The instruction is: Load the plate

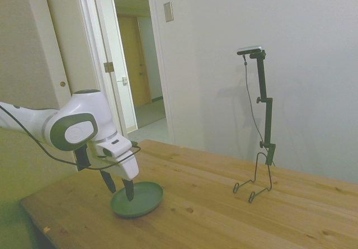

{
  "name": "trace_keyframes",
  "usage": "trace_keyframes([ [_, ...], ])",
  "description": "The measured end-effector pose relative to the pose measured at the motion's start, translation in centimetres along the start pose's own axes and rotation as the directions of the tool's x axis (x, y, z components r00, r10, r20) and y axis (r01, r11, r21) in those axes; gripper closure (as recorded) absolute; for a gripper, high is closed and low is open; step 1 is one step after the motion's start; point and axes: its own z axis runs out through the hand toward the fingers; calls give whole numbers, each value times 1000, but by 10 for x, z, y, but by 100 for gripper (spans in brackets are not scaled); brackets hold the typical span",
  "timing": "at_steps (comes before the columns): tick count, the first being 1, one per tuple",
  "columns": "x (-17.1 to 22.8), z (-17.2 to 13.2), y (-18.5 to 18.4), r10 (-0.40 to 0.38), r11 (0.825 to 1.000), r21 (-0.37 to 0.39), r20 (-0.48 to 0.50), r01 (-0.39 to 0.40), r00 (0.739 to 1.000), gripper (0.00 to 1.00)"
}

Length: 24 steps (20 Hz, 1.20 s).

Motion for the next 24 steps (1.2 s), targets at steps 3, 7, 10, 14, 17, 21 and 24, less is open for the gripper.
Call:
trace_keyframes([
  [3, 1, 3, 0, -16, 1000, -7, 12, 16, 1000, 0],
  [7, 16, 9, -10, -87, 996, -30, 72, 90, 994, 0],
  [10, 34, 8, -24, -152, 987, -38, 110, 156, 982, 0],
  [14, 49, 4, -48, -277, 958, -40, 143, 285, 950, 0],
  [17, 63, 6, -64, -372, 923, -49, 153, 383, 916, 0],
  [21, 89, 14, -79, -483, 866, -62, 156, 497, 862, 0],
  [24, 104, 25, -86, -557, 818, -51, 181, 573, 811, 0],
])
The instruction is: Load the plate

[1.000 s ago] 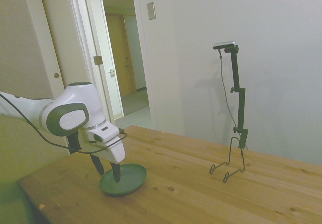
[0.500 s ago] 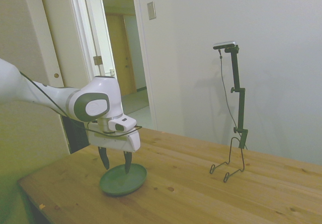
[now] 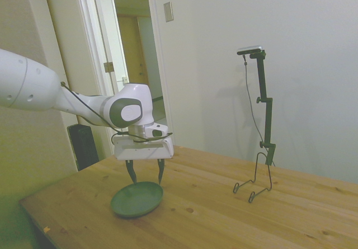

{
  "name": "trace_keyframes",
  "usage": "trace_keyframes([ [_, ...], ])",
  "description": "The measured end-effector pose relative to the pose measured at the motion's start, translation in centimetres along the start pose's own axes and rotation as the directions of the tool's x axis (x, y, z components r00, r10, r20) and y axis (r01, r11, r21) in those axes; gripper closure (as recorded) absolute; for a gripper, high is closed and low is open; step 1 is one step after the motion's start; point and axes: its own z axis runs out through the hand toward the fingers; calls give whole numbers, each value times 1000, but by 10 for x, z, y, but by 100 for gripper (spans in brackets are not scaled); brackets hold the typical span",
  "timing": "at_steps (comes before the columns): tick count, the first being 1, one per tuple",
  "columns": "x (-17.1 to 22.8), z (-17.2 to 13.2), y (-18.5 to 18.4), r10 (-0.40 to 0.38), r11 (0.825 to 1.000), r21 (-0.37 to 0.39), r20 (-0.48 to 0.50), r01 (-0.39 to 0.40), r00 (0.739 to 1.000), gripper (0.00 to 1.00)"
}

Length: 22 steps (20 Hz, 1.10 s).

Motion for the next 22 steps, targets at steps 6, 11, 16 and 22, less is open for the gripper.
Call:
trace_keyframes([
  [6, 29, 10, -3, -121, 993, 18, 52, 120, 991, 0],
  [11, 48, 8, -10, -172, 985, 40, 72, 170, 982, 0],
  [16, 63, 30, -20, -229, 973, 57, 99, 224, 968, 0],
  [22, 72, 61, -19, -277, 960, 71, 141, 269, 951, 0],
])
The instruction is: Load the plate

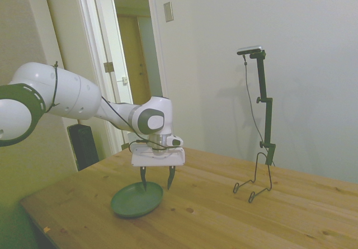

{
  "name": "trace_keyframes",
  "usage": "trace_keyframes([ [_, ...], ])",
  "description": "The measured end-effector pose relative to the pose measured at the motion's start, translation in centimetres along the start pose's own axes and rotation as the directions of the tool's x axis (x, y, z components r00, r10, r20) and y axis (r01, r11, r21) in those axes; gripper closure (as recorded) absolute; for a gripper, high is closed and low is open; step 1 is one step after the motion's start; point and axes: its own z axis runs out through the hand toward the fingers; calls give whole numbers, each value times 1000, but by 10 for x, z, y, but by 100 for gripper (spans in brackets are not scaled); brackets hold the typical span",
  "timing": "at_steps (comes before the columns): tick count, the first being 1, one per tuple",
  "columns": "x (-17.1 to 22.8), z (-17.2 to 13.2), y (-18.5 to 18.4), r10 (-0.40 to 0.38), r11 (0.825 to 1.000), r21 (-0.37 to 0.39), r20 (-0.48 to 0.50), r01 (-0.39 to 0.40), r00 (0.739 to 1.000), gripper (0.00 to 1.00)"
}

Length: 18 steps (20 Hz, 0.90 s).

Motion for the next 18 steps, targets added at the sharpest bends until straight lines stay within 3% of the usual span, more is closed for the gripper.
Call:
trace_keyframes([
  [7, 2, 6, -17, -48, 999, 5, 8, 48, 999, 0],
  [8, 1, 7, -27, -60, 998, 4, 10, 60, 998, 100],
  [11, -2, 9, -44, -71, 998, 2, 13, 71, 997, 100],
  [18, -4, 8, -43, -66, 998, 5, 8, 65, 998, 100],
])
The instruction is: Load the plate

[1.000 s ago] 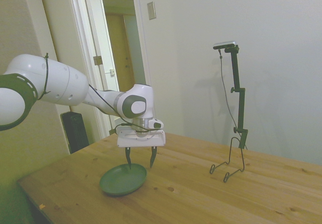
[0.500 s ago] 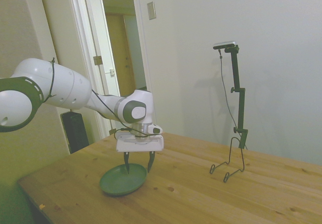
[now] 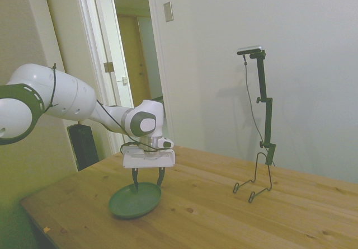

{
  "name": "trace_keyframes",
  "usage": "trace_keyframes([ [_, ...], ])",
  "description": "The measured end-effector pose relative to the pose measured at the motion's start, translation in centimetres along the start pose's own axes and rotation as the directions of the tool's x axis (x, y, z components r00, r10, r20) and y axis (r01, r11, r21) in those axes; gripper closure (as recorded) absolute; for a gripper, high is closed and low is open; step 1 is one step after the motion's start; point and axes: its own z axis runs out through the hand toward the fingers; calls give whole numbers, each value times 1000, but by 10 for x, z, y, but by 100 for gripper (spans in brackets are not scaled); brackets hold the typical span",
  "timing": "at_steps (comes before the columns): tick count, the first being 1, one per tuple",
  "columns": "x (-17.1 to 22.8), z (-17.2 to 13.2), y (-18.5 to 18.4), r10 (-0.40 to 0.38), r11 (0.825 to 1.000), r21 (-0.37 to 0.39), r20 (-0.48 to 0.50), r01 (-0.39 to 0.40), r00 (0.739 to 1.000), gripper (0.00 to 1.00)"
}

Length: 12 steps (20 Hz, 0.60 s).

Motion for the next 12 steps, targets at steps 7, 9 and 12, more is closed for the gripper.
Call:
trace_keyframes([
  [7, -1, 2, 3, 6, 1000, 1, -6, -6, 1000, 100],
  [9, -1, 2, 4, 8, 1000, 3, -6, -8, 1000, 100],
  [12, -2, 1, 5, 11, 1000, 7, -6, -11, 1000, 100],
])
